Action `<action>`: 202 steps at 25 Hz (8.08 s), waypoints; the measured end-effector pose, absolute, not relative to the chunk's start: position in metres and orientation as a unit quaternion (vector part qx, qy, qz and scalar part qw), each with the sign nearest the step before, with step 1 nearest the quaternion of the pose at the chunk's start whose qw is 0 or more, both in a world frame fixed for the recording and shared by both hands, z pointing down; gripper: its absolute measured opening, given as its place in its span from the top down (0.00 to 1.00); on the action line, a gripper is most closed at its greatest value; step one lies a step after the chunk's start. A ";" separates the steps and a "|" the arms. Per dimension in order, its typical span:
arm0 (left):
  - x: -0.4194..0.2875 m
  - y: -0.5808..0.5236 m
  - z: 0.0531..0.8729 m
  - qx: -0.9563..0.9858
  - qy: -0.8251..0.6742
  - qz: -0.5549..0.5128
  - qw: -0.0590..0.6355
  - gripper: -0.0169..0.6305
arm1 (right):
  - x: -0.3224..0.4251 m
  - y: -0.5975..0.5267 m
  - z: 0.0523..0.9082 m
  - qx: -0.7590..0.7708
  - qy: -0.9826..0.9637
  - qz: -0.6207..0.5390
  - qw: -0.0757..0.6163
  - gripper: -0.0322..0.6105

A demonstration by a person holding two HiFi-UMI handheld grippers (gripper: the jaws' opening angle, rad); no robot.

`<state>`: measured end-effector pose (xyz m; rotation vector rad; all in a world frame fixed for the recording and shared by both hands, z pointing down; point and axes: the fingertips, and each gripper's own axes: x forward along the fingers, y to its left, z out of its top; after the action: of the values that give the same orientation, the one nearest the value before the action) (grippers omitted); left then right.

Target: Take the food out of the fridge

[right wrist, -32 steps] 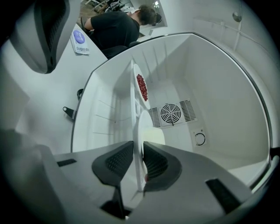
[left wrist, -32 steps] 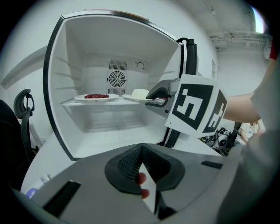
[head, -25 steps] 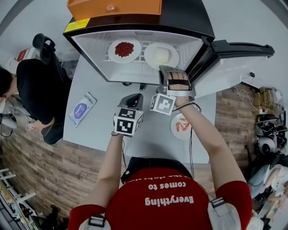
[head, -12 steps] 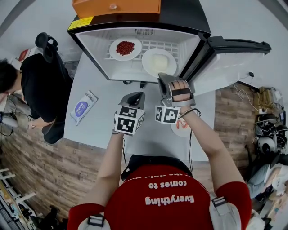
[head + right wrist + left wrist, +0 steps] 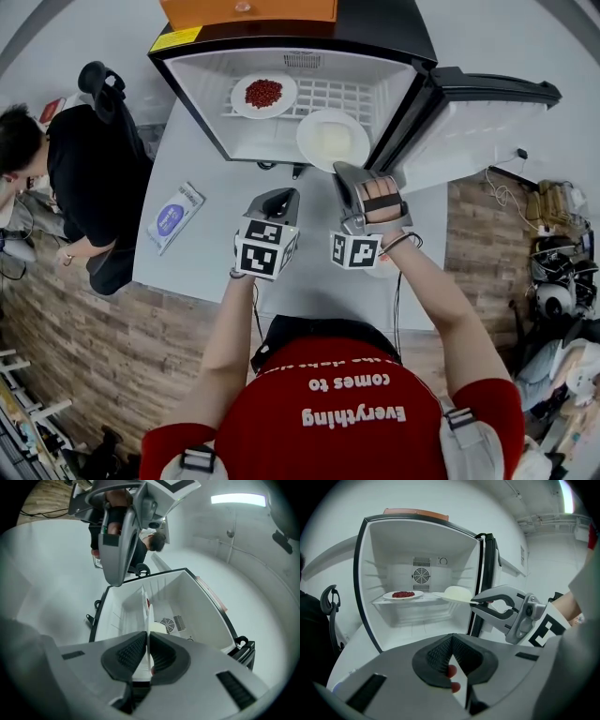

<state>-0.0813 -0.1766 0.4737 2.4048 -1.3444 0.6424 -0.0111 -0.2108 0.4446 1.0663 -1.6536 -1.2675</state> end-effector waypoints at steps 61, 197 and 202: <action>-0.046 -0.006 0.619 0.818 -0.401 0.345 0.227 0.97 | -0.016 -0.007 0.669 0.166 -0.759 -0.392 0.493 0.91; -0.131 -0.169 0.469 0.808 -0.538 0.205 0.126 0.97 | -0.114 -0.345 0.465 0.292 -0.617 0.690 -0.242 0.91; -0.131 -0.171 0.468 0.810 -0.535 0.207 0.122 0.97 | -0.114 -0.335 0.465 0.279 -0.629 0.687 -0.234 0.91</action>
<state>-0.1307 -0.1715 0.4677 2.3641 -1.5606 0.6042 -0.1137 -0.3349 0.4648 1.0354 -2.3388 2.5528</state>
